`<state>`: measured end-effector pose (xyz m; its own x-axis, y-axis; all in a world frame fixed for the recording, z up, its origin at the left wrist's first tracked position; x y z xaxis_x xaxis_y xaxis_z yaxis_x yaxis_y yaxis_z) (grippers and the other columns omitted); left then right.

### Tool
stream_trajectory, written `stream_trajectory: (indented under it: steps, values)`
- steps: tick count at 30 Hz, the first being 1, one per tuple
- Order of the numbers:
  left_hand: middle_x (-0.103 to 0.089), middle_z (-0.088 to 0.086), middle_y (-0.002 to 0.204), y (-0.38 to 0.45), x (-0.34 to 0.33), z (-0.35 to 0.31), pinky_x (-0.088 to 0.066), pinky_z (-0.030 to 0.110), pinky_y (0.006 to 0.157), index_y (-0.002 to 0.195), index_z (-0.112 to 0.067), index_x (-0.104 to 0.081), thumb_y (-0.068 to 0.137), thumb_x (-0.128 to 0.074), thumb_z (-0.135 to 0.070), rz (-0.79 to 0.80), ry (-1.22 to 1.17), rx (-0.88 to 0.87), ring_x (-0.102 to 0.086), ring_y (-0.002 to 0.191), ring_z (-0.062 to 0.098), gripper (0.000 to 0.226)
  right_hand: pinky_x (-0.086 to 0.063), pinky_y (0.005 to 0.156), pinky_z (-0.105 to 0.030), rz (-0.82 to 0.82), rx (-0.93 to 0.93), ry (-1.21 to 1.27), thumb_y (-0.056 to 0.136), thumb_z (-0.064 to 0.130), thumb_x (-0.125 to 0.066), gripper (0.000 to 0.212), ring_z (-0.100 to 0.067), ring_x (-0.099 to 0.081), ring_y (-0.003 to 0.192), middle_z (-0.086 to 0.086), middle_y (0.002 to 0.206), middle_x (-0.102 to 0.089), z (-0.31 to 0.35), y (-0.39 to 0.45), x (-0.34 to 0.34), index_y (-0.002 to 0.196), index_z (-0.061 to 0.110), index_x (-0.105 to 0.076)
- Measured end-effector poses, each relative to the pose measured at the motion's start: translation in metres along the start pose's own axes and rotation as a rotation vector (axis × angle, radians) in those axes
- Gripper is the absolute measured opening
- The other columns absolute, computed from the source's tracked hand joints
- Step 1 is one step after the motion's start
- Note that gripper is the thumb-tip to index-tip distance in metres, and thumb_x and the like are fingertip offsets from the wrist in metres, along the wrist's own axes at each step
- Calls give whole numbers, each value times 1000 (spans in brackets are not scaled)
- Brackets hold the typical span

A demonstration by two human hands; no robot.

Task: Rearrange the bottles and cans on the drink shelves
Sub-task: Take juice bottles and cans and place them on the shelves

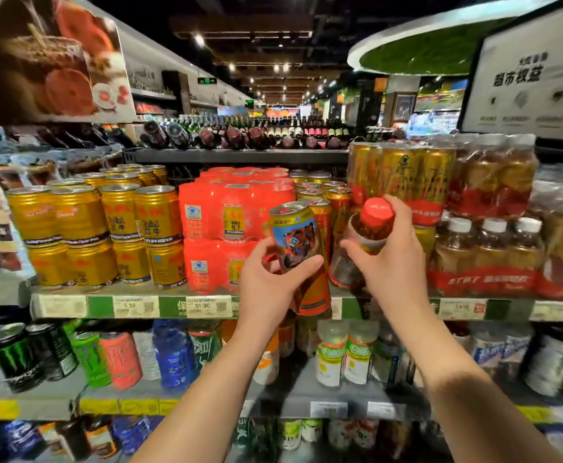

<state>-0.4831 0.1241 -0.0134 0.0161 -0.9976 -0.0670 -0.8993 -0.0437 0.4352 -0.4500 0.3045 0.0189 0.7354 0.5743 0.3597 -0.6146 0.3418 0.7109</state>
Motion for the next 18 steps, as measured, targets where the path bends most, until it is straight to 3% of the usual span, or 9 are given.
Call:
stream_trajectory:
  steps: [3,7,10,11,14,16,18]
  values:
    - [-79,-7,93,1,-8,0,-57,21,74,105,-17,-71,67,-93,-27,5,48,-13,-74,85,8,45,-39,92,-21,-52,-23,14,76,28,-86,85,-19,-58,116,-3,129,-60,6,-7,17,143,21,-35]
    - [-79,-9,89,3,-25,-2,-56,18,72,106,-18,-72,64,-94,-29,-4,67,-8,-73,81,2,49,-47,96,-24,-130,-74,119,74,29,-88,82,-8,-61,108,11,118,-60,7,-17,39,138,30,-37]
    - [-77,-8,90,2,-43,-6,-50,8,66,110,-13,-72,65,-94,-24,-35,54,-4,-68,72,-11,51,-43,86,-6,-194,-122,219,73,28,-88,79,8,-59,99,25,108,-56,0,-25,60,134,38,-38]
    - [-75,-8,91,2,-51,-6,-48,5,65,114,-8,-70,67,-93,-18,-48,37,-5,-66,71,-15,53,-44,85,-5,-214,-137,257,73,27,-88,79,11,-59,98,28,107,-56,-5,-27,67,132,40,-38]
    - [-69,-9,101,4,-72,-3,-46,0,70,129,-3,-60,67,-92,-10,-109,13,-18,-61,76,-24,70,-51,93,-23,-246,-156,322,70,27,-90,80,10,-61,98,44,101,-54,-23,-28,85,131,41,-40]
    - [-68,-10,105,5,-85,-2,-45,-2,74,130,-8,-59,67,-93,-12,-158,40,-34,-58,79,-28,71,-53,97,-33,-237,-168,332,67,28,-91,82,5,-63,99,47,101,-53,-37,-24,96,132,39,-41]
    - [-69,-5,110,6,-96,-3,-42,-3,77,126,-12,-61,65,-94,-19,-226,136,-66,-59,83,-24,70,-53,97,-33,-215,-186,359,65,27,-92,84,5,-64,97,46,100,-53,-51,-19,104,130,43,-41]
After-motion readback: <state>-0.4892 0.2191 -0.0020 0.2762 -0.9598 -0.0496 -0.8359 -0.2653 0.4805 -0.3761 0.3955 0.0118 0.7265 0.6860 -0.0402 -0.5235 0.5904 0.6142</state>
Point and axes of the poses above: each hand's wrist, its own y-axis towards the middle knuckle, its own x-axis out of the back of the hand, z = x × y, the point moved 2 cm from there along y, towards the middle knuckle
